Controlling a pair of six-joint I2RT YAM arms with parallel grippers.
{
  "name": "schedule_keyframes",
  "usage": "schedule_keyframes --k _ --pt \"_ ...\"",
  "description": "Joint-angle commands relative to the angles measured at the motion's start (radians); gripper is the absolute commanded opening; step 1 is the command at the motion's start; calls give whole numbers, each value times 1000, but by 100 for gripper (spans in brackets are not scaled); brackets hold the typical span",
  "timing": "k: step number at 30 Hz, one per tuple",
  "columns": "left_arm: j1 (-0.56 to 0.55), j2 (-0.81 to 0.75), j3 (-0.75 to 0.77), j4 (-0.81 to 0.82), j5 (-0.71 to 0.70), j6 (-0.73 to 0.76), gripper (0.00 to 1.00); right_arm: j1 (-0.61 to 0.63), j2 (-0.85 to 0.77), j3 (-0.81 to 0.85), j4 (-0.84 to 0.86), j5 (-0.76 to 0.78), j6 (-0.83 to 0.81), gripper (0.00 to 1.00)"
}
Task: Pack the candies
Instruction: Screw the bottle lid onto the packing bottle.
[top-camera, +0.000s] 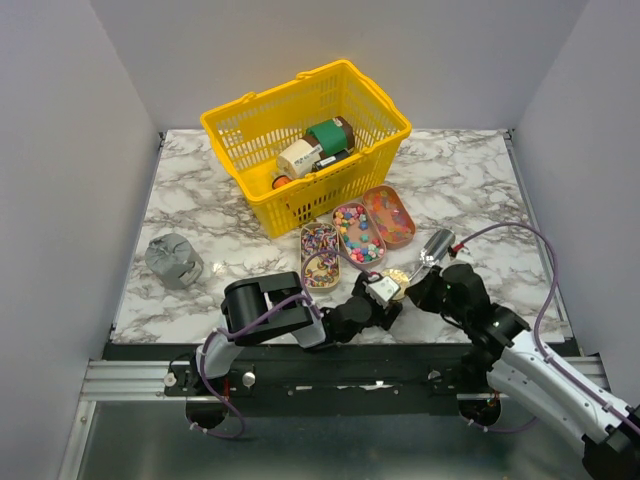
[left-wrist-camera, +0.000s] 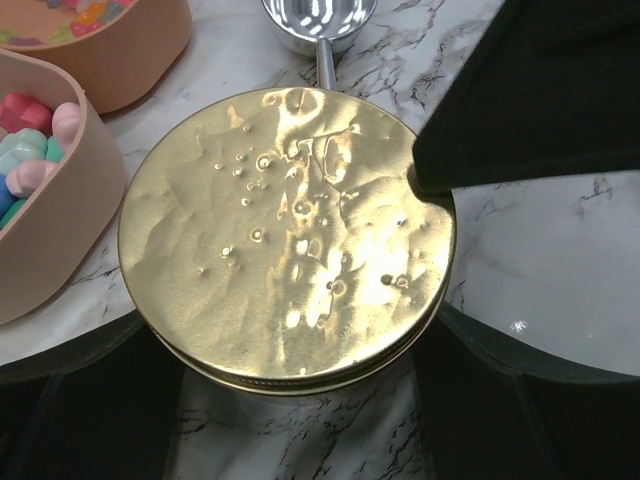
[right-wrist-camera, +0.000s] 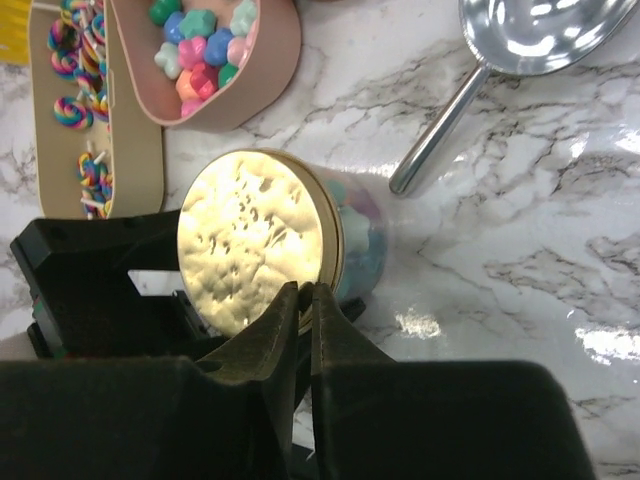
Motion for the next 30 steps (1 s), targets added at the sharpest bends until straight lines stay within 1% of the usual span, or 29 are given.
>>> schedule_keyframes --k 1,2,5,6,9,11,17,22,24,25,26,27,28,29,30 --pt "24 55 9 -157 -20 -40 68 36 -17 21 -209 -204 18 2" --pt "24 53 3 -139 -14 -38 69 36 -26 37 -218 -193 15 4" --pt "24 41 -23 -93 13 -28 77 36 -48 57 -243 -158 -4 22" --pt "24 36 -32 -78 36 -26 84 36 -51 64 -247 -151 -7 30" --pt "25 18 -63 -25 64 -23 95 36 -55 80 -241 -144 -18 43" --pt "22 3 -80 -5 87 -25 98 36 -48 88 -238 -141 -27 45" --pt "21 -33 -115 36 145 -25 99 36 10 87 -186 -135 -44 47" --pt "18 -72 -139 39 150 -35 99 36 83 87 -137 -130 -30 47" --pt "16 -91 -166 38 138 -50 99 36 84 93 -137 -130 -27 47" --pt "16 -120 -176 35 132 -60 99 36 80 91 -139 -101 -28 47" --pt "15 -144 -192 -16 121 -73 99 36 60 93 -140 -98 -30 47" --pt "10 -176 -190 -74 75 -92 99 36 48 94 -145 -96 -36 46" --pt "5 -244 -184 -147 41 -142 99 36 34 94 -148 -76 -42 47" --pt "1 -276 -161 -300 14 -164 99 36 18 94 -155 -58 -56 47" --pt "-11 -308 -150 -367 -5 -178 99 36 -6 105 -177 -43 -64 48"
